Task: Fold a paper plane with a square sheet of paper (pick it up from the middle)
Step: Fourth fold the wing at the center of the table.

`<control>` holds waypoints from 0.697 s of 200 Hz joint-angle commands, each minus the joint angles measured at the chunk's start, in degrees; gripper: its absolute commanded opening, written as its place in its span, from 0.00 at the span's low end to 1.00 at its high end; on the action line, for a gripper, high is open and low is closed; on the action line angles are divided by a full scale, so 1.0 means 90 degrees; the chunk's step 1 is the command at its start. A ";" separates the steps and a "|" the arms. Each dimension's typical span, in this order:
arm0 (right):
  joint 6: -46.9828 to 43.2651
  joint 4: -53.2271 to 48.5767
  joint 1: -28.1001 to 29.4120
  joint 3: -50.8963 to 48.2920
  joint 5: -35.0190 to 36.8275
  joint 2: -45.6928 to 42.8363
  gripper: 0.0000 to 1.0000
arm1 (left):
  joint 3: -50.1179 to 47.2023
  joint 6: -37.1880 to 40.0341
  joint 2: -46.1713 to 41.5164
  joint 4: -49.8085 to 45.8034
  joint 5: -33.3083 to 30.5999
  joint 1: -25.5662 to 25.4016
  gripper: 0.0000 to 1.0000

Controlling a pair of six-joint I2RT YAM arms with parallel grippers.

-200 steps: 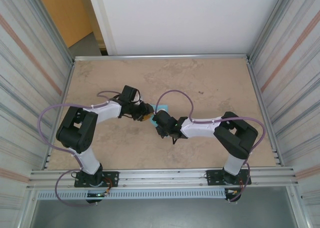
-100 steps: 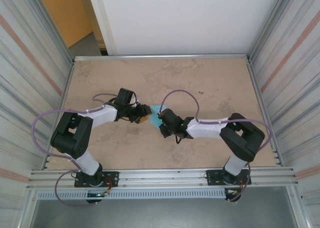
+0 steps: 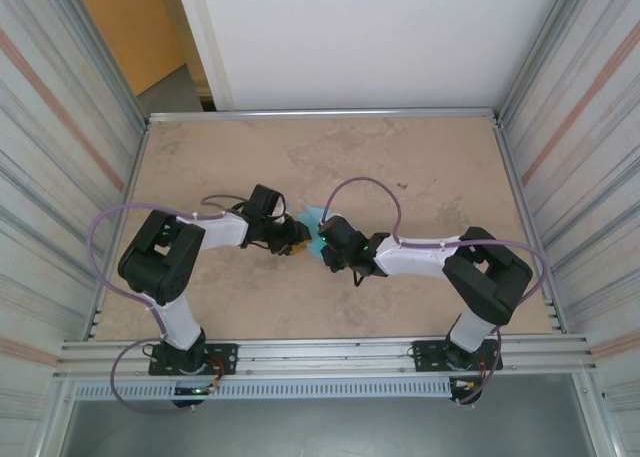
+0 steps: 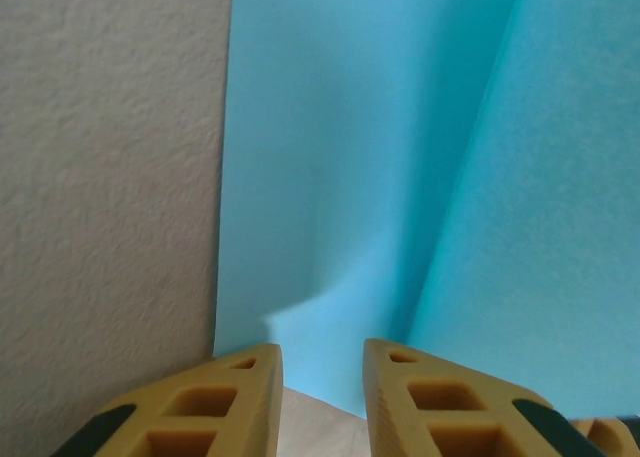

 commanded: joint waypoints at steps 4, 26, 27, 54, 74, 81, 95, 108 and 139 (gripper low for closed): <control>0.0468 -0.0496 0.0246 0.0327 0.0746 0.0149 0.27 | 0.0253 0.0039 0.0136 -0.0092 0.0099 -0.0022 0.26; 0.0736 -0.0722 0.0419 0.0506 0.1052 0.0276 0.30 | 0.0318 0.0089 0.0253 -0.0218 0.0082 -0.0030 0.25; 0.0750 -0.0732 0.0424 0.0514 0.1058 0.0285 0.30 | 0.0318 0.0096 0.0255 -0.0223 0.0081 -0.0030 0.25; 0.1085 -0.0936 0.0534 0.0664 0.1293 0.0454 0.33 | 0.0334 0.0107 0.0336 -0.0267 0.0097 -0.0030 0.25; 0.1265 -0.1040 0.0600 0.0720 0.1406 0.0526 0.33 | 0.0344 0.0134 0.0356 -0.0303 0.0090 -0.0029 0.24; 0.1321 -0.1111 0.0627 0.0763 0.1487 0.0563 0.33 | 0.0345 0.0140 0.0360 -0.0321 0.0099 -0.0032 0.24; 0.1397 -0.1230 0.0696 0.0820 0.1633 0.0631 0.33 | 0.0340 0.0158 0.0365 -0.0326 0.0108 -0.0029 0.24; 0.1416 -0.1261 0.0747 0.0835 0.1694 0.0673 0.34 | 0.0345 0.0159 0.0372 -0.0325 0.0119 -0.0029 0.24; 0.1409 -0.1261 0.0789 0.0854 0.1709 0.0740 0.35 | 0.0377 0.0191 0.0372 -0.0361 0.0129 -0.0037 0.25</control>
